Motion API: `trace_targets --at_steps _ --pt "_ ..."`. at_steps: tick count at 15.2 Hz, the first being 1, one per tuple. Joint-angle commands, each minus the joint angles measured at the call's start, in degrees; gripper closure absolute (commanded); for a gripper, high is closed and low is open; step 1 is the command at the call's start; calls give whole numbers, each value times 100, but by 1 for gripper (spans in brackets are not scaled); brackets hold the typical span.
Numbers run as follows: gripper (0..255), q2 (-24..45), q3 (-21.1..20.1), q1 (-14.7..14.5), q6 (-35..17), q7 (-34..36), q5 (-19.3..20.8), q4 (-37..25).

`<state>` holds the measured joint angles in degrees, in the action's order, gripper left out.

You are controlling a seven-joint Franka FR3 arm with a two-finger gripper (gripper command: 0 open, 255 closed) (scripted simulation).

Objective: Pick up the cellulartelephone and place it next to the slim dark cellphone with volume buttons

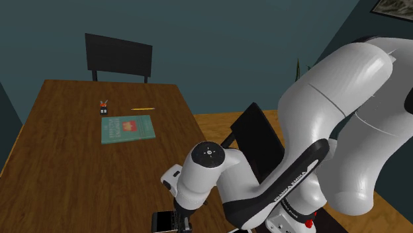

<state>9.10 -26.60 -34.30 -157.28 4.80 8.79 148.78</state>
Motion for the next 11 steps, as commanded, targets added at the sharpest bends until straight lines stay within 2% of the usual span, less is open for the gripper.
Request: trace_targets --at_steps 1,3,11 --pt "0 -368 -201 131 293 -322 -444 30" --pt "0 -800 -328 185 673 -656 -910 23" --pt "0 -800 -300 157 673 -658 -911 23"
